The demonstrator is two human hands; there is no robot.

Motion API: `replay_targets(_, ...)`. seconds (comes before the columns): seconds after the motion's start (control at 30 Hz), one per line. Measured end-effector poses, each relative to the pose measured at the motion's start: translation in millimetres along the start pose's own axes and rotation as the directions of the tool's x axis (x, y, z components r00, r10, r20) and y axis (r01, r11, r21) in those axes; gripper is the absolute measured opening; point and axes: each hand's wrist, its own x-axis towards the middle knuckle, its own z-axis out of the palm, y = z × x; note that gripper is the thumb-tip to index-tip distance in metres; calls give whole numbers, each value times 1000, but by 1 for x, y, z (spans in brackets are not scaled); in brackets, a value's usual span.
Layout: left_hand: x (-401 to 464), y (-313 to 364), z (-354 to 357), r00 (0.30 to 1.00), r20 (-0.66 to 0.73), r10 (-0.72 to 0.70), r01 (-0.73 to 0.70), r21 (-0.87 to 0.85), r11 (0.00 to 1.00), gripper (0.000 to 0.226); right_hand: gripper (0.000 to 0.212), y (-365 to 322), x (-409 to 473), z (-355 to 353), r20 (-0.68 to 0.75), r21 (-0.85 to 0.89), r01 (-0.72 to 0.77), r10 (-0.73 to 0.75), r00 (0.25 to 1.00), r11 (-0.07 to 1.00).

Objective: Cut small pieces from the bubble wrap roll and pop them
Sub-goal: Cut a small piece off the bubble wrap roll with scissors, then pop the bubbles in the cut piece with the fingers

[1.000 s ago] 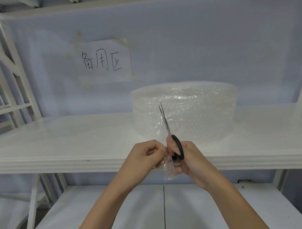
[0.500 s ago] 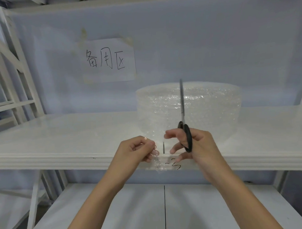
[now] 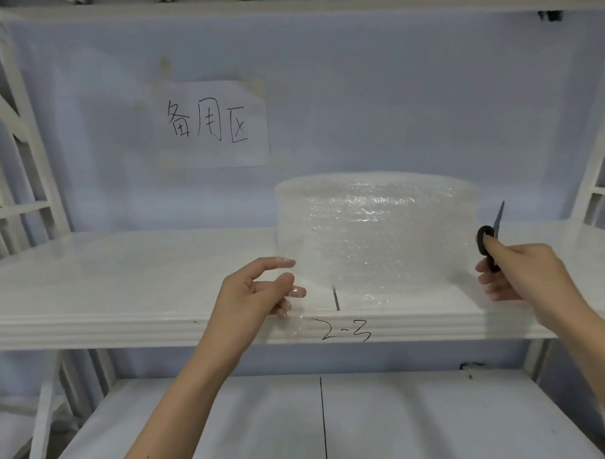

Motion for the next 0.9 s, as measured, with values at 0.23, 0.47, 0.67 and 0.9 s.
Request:
replay_targets(0.23, 8, 2, -11, 1000, 12, 2, -1, -18, 1000, 23, 50, 7, 17, 0, -35, -155, -67, 62, 997, 986)
replay_targets(0.47, 17, 2, -18, 1000, 14, -16, 16, -43, 999, 21, 55, 20, 32, 3, -28, -514, -26, 13, 1000, 858)
replay_targets(0.67, 22, -2, -19, 1000, 18, -23, 24, -50, 998, 21, 51, 26, 50, -7, 16, -788, 3, 15, 1000, 616)
replay_targets(0.9, 30, -8, -17, 999, 33, -33, 34, -23, 999, 20, 53, 31, 34, 4, -60, -864, 1, -105, 993, 503)
